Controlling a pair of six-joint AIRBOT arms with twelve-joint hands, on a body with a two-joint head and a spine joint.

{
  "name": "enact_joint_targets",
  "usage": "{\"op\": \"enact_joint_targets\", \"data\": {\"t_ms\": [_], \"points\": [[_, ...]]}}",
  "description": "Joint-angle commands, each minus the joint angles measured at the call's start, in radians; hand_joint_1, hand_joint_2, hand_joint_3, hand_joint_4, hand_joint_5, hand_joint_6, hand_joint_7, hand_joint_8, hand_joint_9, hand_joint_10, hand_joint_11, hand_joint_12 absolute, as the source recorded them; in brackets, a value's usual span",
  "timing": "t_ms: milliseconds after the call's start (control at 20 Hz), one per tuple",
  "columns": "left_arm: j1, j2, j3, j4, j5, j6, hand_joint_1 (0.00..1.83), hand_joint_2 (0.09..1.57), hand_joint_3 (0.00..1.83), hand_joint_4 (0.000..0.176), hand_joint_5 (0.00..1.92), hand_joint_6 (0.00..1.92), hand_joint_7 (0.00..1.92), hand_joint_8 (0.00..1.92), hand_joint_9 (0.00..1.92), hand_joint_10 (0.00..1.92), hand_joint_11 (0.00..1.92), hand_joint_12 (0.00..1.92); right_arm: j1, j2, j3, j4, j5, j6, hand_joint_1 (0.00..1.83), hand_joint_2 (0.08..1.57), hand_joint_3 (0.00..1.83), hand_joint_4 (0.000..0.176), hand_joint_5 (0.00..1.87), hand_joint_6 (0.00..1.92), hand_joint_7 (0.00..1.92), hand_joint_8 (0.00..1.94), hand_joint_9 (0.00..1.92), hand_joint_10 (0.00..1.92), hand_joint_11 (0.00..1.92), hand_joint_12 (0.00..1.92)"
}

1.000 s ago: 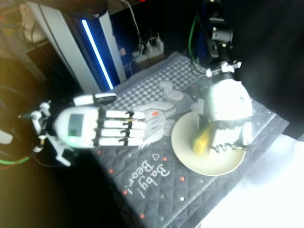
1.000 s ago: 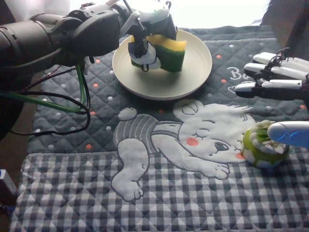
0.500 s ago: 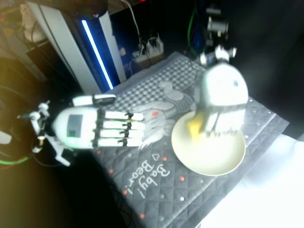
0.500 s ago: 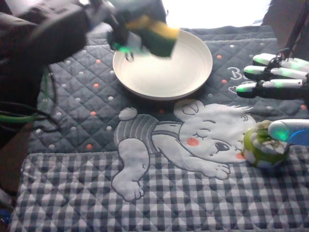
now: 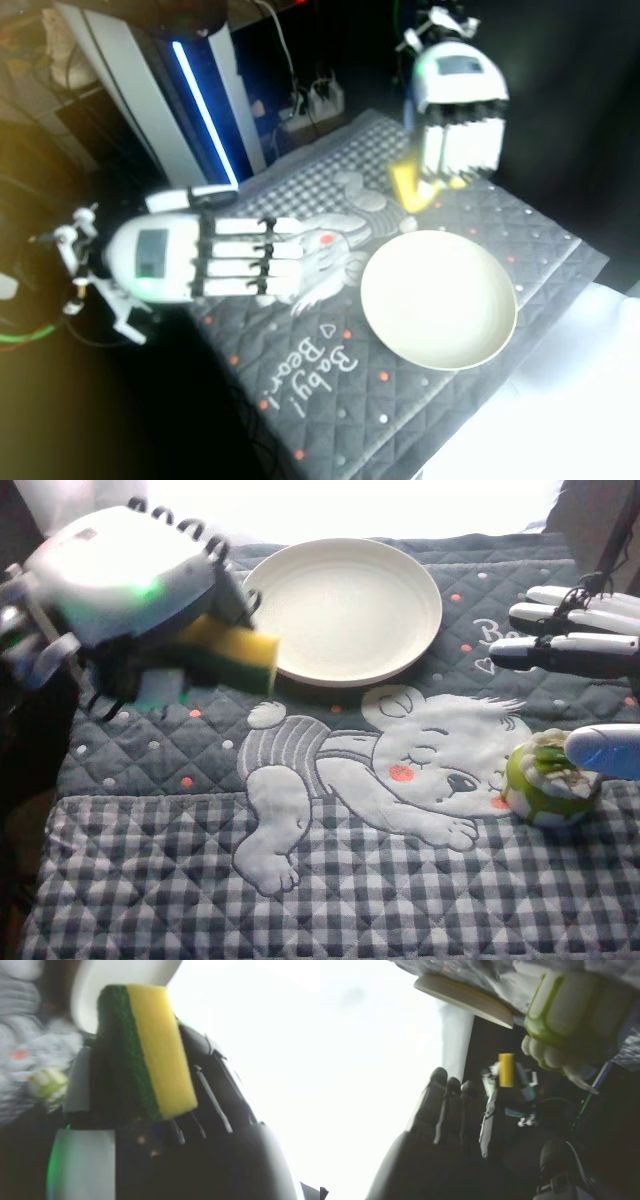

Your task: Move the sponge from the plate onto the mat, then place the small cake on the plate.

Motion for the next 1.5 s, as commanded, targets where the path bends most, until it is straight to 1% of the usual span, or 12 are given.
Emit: {"op": "enact_joint_targets", "data": {"t_ms": [0, 150, 200, 350, 450, 550, 650, 750, 950, 1100, 1350, 1450], "points": [[0.014, 0.012, -0.022, 0.012, -0.159, 0.003, 1.29, 1.06, 0.00, 0.000, 1.34, 0.05, 1.04, 1.13, 1.16, 0.88, 1.02, 1.35, 0.007, 0.006, -0.001, 0.035, 0.109, 0.008, 0.00, 1.23, 0.00, 0.087, 0.31, 0.00, 0.07, 0.00, 0.00, 0.00, 0.05, 0.04], [0.098, 0.031, -0.054, 0.005, -0.203, -0.064, 1.29, 1.04, 0.00, 0.000, 1.36, 0.03, 1.10, 1.01, 1.08, 0.81, 0.87, 1.27, 0.003, 0.006, 0.007, 0.034, 0.070, 0.008, 0.03, 1.18, 0.00, 0.094, 0.31, 0.00, 0.05, 0.00, 0.01, 0.00, 0.08, 0.06], [0.120, 0.030, -0.054, 0.004, -0.214, -0.101, 1.29, 1.05, 0.00, 0.000, 1.35, 0.03, 1.09, 1.04, 1.09, 0.78, 0.88, 1.26, 0.002, 0.006, 0.007, 0.032, 0.064, 0.008, 0.05, 1.14, 0.00, 0.139, 0.28, 0.00, 0.02, 0.00, 0.00, 0.00, 0.08, 0.10], [0.178, 0.015, -0.055, -0.013, -0.223, -0.144, 1.28, 1.07, 0.00, 0.000, 1.33, 0.03, 1.01, 1.18, 1.02, 1.04, 0.93, 1.32, 0.001, 0.003, 0.007, 0.014, 0.039, 0.008, 0.05, 1.16, 0.01, 0.175, 0.22, 0.00, 0.02, 0.00, 0.02, 0.00, 0.11, 0.13], [0.208, 0.000, -0.055, -0.034, -0.221, -0.145, 1.25, 1.05, 0.00, 0.000, 1.20, 0.50, 1.11, 0.87, 1.11, 0.29, 0.83, 0.94, 0.001, -0.002, 0.011, 0.003, 0.021, 0.008, 0.04, 1.17, 0.01, 0.176, 0.19, 0.00, 0.02, 0.00, 0.00, 0.00, 0.06, 0.12], [0.225, -0.003, -0.056, -0.052, -0.218, -0.145, 0.91, 0.94, 0.00, 0.000, 0.80, 0.04, 0.86, 0.09, 0.95, 0.08, 0.45, 1.14, 0.000, -0.006, 0.012, 0.000, 0.016, 0.008, 0.02, 1.14, 0.00, 0.176, 0.13, 0.00, 0.01, 0.00, 0.02, 0.00, 0.01, 0.40], [0.226, 0.000, -0.056, -0.056, -0.218, -0.145, 0.74, 0.83, 0.00, 0.080, 0.52, 0.00, 0.66, 0.00, 0.79, 0.00, 0.30, 1.14, 0.000, -0.005, 0.012, -0.004, 0.015, 0.008, 0.18, 1.05, 0.00, 0.176, 0.04, 0.00, 0.00, 0.00, 0.00, 0.00, 0.00, 0.54], [0.226, 0.001, -0.055, -0.057, -0.218, -0.145, 0.67, 0.84, 0.00, 0.104, 0.42, 0.00, 0.57, 0.00, 0.70, 0.00, 0.22, 1.11, 0.000, -0.004, 0.012, -0.015, 0.010, 0.008, 0.31, 0.99, 0.00, 0.176, 0.03, 0.00, 0.00, 0.00, 0.06, 0.01, 0.00, 0.86], [0.229, 0.007, -0.056, -0.067, -0.237, -0.145, 0.73, 0.82, 0.00, 0.103, 0.41, 0.00, 0.57, 0.01, 0.68, 0.00, 0.13, 1.18, 0.001, 0.008, -0.003, -0.034, 0.008, 0.010, 0.48, 0.85, 0.00, 0.176, 0.00, 0.00, 0.00, 0.00, 0.16, 0.01, 0.00, 1.05], [0.240, 0.025, -0.060, -0.085, -0.283, -0.145, 0.70, 0.84, 0.00, 0.071, 0.40, 0.00, 0.49, 0.00, 0.57, 0.00, 0.00, 1.31, 0.001, 0.009, -0.009, -0.056, 0.008, 0.011, 0.73, 0.82, 0.00, 0.176, 0.02, 0.00, 0.00, 0.00, 0.21, 0.02, 0.00, 1.06], [0.254, 0.037, -0.067, -0.125, -0.356, -0.145, 0.68, 0.84, 0.00, 0.078, 0.36, 0.00, 0.44, 0.00, 0.50, 0.01, 0.05, 1.16, 0.013, -0.005, -0.009, -0.143, -0.077, 0.027, 0.90, 0.80, 0.00, 0.173, 0.22, 0.00, 0.08, 0.00, 0.28, 0.00, 0.06, 1.03], [0.256, 0.037, -0.069, -0.127, -0.355, -0.145, 0.72, 0.82, 0.00, 0.074, 0.38, 0.00, 0.46, 0.00, 0.51, 0.01, 0.03, 1.22, 0.016, -0.013, -0.003, -0.156, -0.107, 0.027, 1.12, 0.94, 0.01, 0.089, 0.44, 0.01, 0.29, 0.02, 0.50, 0.06, 0.28, 1.01]]}}
